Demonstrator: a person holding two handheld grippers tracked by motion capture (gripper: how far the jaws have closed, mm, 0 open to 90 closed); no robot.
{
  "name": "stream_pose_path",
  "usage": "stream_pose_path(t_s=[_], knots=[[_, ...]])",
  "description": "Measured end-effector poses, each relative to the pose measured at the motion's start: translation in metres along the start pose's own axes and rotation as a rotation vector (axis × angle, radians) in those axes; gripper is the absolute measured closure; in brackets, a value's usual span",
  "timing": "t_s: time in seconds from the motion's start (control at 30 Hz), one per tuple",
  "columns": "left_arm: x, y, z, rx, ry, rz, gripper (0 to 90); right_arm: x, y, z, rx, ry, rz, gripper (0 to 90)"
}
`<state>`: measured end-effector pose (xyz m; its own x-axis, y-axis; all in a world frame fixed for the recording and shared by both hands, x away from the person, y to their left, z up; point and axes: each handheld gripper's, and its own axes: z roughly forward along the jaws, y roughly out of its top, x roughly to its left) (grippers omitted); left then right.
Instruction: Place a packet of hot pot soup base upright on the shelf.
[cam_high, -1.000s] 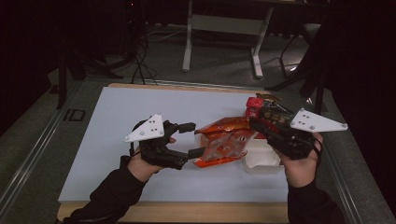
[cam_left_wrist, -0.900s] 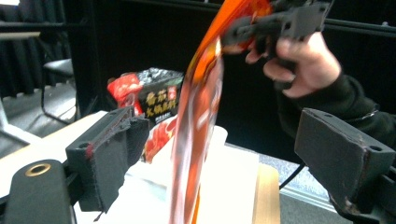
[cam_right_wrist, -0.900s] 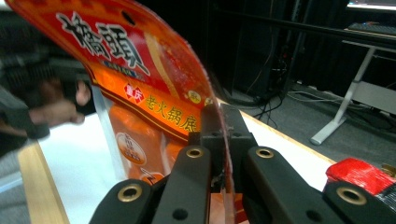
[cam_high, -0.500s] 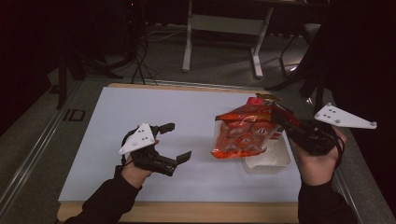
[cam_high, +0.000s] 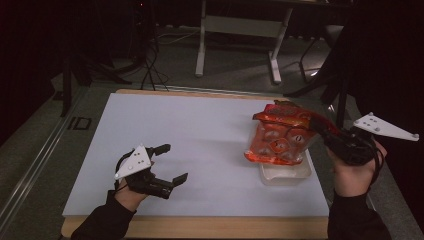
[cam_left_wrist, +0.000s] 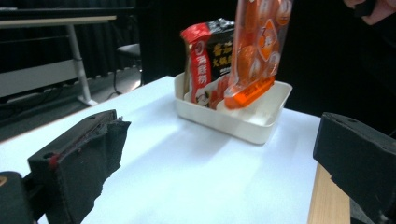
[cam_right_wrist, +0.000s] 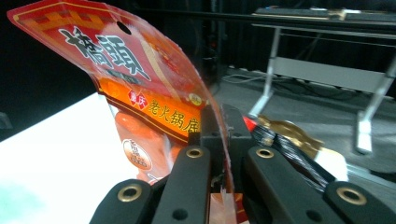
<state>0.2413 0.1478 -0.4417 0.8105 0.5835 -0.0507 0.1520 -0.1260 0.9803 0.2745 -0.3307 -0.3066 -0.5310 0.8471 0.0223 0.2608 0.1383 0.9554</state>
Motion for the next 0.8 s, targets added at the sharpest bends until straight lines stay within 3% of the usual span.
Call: stream_pose_path(t_s=[0.33,0.53,0.8], knots=[[0.007,-0.037,-0.010,0.056,0.033,-0.046,1.2,-0.022,-0.015,-0.007,0.027,-0.078,0.055,90.0],[0.006,-0.057,-0.013,0.075,0.043,-0.077,1.3,-0.026,-0.021,-0.009,0.041,-0.113,0.088,90.0],[0.005,-0.062,-0.014,0.068,0.044,-0.082,1.2,-0.031,-0.038,-0.001,0.089,-0.148,0.117,90.0]])
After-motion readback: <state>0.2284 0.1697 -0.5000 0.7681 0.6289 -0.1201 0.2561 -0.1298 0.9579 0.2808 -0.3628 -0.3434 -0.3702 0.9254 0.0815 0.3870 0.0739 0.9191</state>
